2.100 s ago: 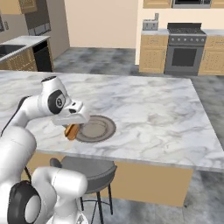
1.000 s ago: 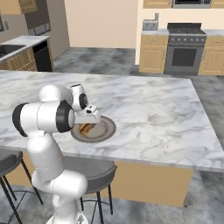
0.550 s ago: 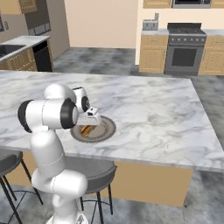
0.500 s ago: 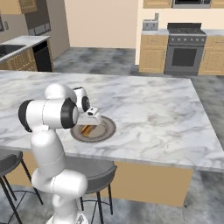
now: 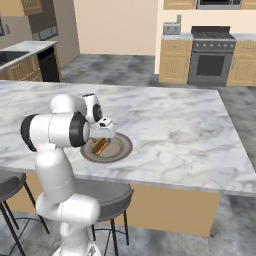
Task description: Move the hot dog bun to the plate on the dining table and place the condiment next to that plate. Then navigate to the fridge and take the sausage and place it on the plate as well.
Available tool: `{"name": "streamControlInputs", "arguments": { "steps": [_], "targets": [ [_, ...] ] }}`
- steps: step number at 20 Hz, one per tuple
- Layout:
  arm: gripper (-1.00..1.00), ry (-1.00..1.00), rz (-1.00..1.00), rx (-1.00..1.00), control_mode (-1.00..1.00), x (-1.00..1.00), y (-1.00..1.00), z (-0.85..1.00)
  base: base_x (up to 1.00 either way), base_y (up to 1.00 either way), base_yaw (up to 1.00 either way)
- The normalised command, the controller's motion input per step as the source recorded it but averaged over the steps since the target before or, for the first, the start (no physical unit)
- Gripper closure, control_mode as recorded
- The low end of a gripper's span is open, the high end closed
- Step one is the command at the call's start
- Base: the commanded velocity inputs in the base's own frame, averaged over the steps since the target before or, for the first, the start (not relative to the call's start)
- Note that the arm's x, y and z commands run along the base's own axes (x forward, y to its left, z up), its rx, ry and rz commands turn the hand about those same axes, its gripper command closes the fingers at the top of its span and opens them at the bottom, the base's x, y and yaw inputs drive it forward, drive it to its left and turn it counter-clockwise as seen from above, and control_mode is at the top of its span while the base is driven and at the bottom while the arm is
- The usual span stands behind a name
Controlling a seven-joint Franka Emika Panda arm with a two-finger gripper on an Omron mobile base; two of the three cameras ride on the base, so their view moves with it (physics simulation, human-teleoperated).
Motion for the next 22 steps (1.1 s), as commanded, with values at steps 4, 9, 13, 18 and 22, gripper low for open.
{"name": "streamControlInputs", "arguments": {
  "steps": [4,9,13,18,22],
  "targets": [
    [-1.0,-0.04,-0.02,0.0,-1.0,-0.58,0.0,1.0,0.0,0.0,0.0],
    [-1.0,-0.01,0.0,0.0,-1.0,-0.97,-0.01,1.0,0.0,0.0,0.0],
    [-1.0,0.0,0.0,0.03,-1.0,-1.0,-0.1,0.75,0.0,0.0,0.0],
    [-1.0,-0.03,0.0,0.09,-1.0,-1.0,-0.26,0.21,0.0,0.0,0.0],
    [-1.0,-0.12,0.0,0.19,-1.0,-1.0,-0.43,-0.05,0.0,0.0,0.0]
  ]
}}
